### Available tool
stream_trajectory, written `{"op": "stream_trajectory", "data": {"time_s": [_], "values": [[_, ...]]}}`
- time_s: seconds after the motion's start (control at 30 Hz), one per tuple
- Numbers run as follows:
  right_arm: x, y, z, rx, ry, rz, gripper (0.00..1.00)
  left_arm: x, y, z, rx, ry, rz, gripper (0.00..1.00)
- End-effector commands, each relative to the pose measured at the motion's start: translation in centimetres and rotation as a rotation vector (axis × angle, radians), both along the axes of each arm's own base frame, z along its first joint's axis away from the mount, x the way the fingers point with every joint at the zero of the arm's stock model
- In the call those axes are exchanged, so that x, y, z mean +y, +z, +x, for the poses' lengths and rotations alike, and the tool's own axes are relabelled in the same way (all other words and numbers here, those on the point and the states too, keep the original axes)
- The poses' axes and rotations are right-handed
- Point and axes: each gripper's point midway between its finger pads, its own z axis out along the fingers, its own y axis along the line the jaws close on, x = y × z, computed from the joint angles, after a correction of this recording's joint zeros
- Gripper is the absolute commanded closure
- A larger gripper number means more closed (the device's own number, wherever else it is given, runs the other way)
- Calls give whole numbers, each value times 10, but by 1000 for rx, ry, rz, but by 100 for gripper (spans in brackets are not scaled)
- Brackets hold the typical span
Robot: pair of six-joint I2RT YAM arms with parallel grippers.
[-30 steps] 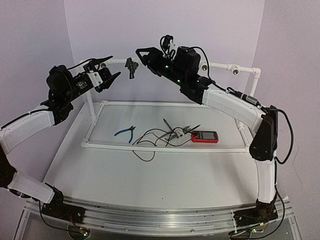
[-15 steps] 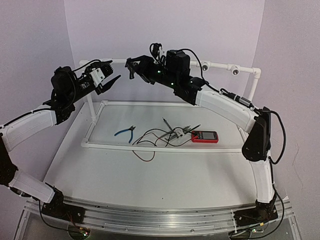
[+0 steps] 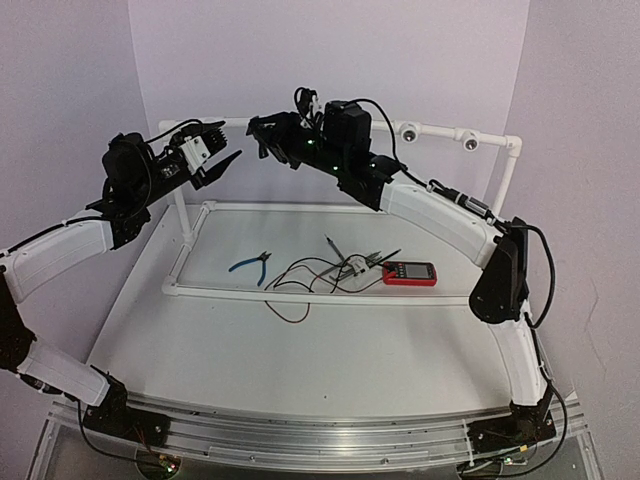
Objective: Install the water faucets
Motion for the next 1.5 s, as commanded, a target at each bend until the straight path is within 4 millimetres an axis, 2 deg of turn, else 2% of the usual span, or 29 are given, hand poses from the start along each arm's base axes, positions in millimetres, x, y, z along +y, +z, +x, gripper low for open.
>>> {"op": "stream_trajectory", "data": {"time_s": [0.0, 0.2, 0.33, 0.4, 0.53, 0.77, 0.93, 1.17, 1.27, 1.47], "values": [[3, 17, -9, -12, 31, 51, 72, 2, 20, 2, -49, 13, -27, 37], [6, 25, -23, -20, 62, 60, 65, 2, 22, 2, -58, 12, -24, 37], [10, 19, -24, -7, 58, 52, 63, 1, 23, 2, -64, 11, -23, 37], [10, 14, -21, -1, 45, 47, 67, 1, 24, 2, -69, 9, -23, 37], [9, 16, -18, -11, 26, 46, 83, 1, 26, 1, -75, 8, -23, 37], [-20, 39, -23, -76, -66, 58, 94, 2, 26, -1, -80, 11, -21, 37], [-38, 45, -27, -57, -101, 119, 96, 1, 25, 0, -81, 8, -16, 37], [-39, 62, -32, -49, -60, 210, 94, -3, 21, 2, -68, -14, -17, 37], [-47, 73, -31, -48, -56, 265, 93, -5, 21, 2, -56, -28, -24, 37], [-68, 78, -31, -68, -110, 303, 87, -9, 19, 2, -50, -51, -22, 38]]}}
